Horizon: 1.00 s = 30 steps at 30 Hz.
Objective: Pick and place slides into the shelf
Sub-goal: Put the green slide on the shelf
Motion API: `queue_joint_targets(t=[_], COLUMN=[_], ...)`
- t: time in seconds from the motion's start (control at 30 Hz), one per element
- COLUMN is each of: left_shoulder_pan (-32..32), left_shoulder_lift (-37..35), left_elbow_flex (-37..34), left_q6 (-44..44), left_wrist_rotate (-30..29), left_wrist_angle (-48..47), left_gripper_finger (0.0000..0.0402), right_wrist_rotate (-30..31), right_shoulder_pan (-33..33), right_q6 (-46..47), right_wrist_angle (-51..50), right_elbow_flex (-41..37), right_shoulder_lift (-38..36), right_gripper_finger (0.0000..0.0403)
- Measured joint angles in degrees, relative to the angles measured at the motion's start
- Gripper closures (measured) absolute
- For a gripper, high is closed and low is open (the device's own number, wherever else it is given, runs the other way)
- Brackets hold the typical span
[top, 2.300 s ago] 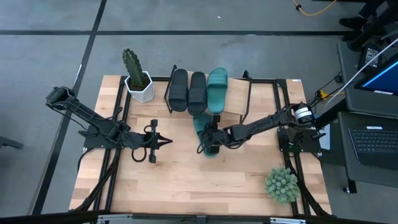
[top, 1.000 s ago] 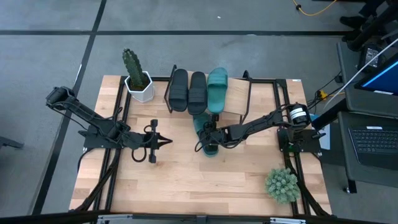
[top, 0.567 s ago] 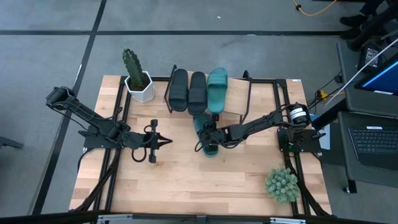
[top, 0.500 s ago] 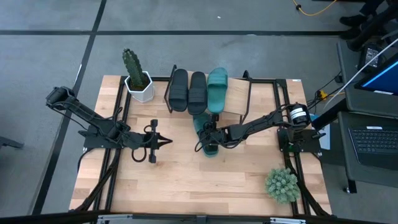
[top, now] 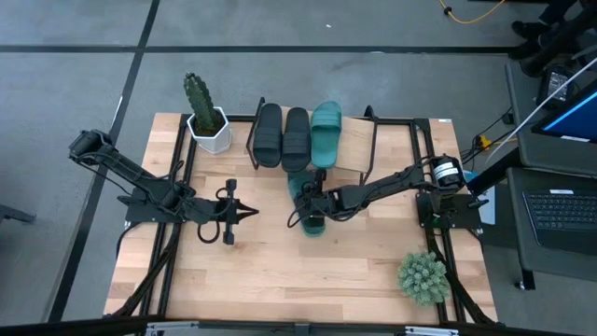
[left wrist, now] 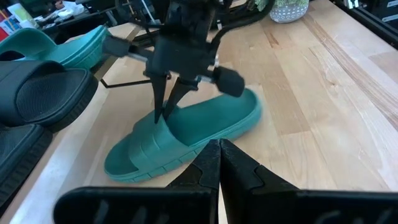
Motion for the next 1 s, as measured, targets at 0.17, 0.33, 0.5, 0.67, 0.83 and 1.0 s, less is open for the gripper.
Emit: queue_joint_targets(t=[0.17, 0.33, 0.5, 0.67, 0.83, 1.0], left_shoulder_pan=[0.0, 0.0, 0.0, 0.0, 0.0, 0.0], left_shoulder_lift=[0.0, 0.0, 0.0, 0.0, 0.0, 0.0], left_elbow_flex=[0.0, 0.0, 0.0, 0.0, 0.0, 0.0], left_q6=[-0.13, -0.13, -0.11, -0.25, -0.33, -0.33], left_wrist_rotate=[0.02, 0.0, 0.0, 0.01, 0.01, 0.01], left_wrist_angle=[0.0, 0.0, -0.02, 0.0, -0.02, 0.0], left_gripper_finger=[0.0401, 0.0401, 0.0401, 0.0401, 0.0401, 0.0401], right_wrist_rotate=[0.11, 0.26, -0.09, -0.17, -0.09, 2.73], right_shoulder_pan=[1.28, 3.4, 6.69, 10.3, 13.4, 15.12], right_q6=[3.28, 8.59, 12.64, 16.96, 21.02, 24.26], right_wrist_angle=[-9.76, -22.57, -30.92, -36.7, -40.94, -45.57], right_elbow_flex=[7.19, 14.47, 19.95, 24.86, 28.4, 30.62], right_shoulder_lift=[-0.02, -0.06, -0.07, -0.1, -0.17, -0.19], right_gripper_finger=[0.039, 0.039, 0.039, 0.0391, 0.0391, 0.0391])
